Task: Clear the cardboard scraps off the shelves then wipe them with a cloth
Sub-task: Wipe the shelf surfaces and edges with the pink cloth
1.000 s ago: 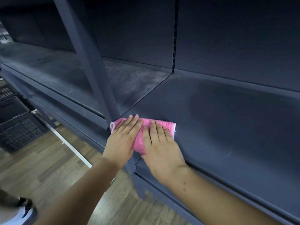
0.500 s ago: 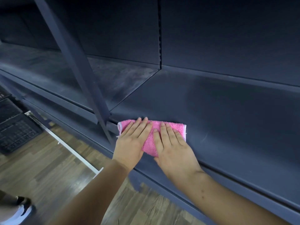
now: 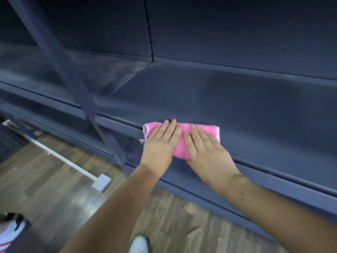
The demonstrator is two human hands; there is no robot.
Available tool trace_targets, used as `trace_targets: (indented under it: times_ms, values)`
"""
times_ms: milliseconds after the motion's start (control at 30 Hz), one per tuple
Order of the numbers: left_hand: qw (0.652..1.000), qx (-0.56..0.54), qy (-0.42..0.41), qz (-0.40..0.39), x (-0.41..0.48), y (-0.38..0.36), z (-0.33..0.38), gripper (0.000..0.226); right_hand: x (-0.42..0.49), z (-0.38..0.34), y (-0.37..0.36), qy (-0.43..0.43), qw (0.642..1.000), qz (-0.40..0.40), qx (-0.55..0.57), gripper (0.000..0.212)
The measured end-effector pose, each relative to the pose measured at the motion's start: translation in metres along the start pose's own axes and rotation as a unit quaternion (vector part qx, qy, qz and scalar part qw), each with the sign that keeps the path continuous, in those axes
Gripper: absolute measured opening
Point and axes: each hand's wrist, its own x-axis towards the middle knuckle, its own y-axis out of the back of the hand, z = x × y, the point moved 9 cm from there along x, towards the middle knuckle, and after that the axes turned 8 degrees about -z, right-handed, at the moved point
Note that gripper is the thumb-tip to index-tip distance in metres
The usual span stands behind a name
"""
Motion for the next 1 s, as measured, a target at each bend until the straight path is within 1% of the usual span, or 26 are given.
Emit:
trace_targets:
  times_ms: [267, 500, 667, 800, 900, 1000]
  values:
    - [0.999, 0.005, -0.042, -0.032, 0.004, 0.004, 0.075, 0.066, -0.061, 0.048, -0.004, -0.025, 0.999, 0.028, 0.008, 0.069]
    - [0.996, 0.013, -0.08, -0.042, 0.006, 0.011, 0.144, 0.057, -0.117, 0.088, -0.006, -0.048, 0.997, 0.058, 0.017, 0.064]
    - [0.991, 0.004, -0.115, -0.065, 0.01, 0.014, 0.195, 0.061, -0.155, 0.119, -0.009, -0.059, 0.996, 0.065, 0.017, 0.058]
    - [0.987, 0.001, -0.151, -0.061, 0.014, 0.016, 0.238, 0.047, -0.188, 0.144, -0.012, -0.075, 0.995, 0.069, 0.005, 0.059]
    - [0.985, -0.003, -0.157, -0.076, 0.016, 0.016, 0.265, 0.055, -0.21, 0.161, -0.014, -0.091, 0.993, 0.072, 0.002, 0.06]
    - [0.983, 0.0, -0.17, -0.07, 0.016, 0.018, 0.284, 0.056, -0.226, 0.172, -0.015, -0.097, 0.992, 0.076, -0.004, 0.058]
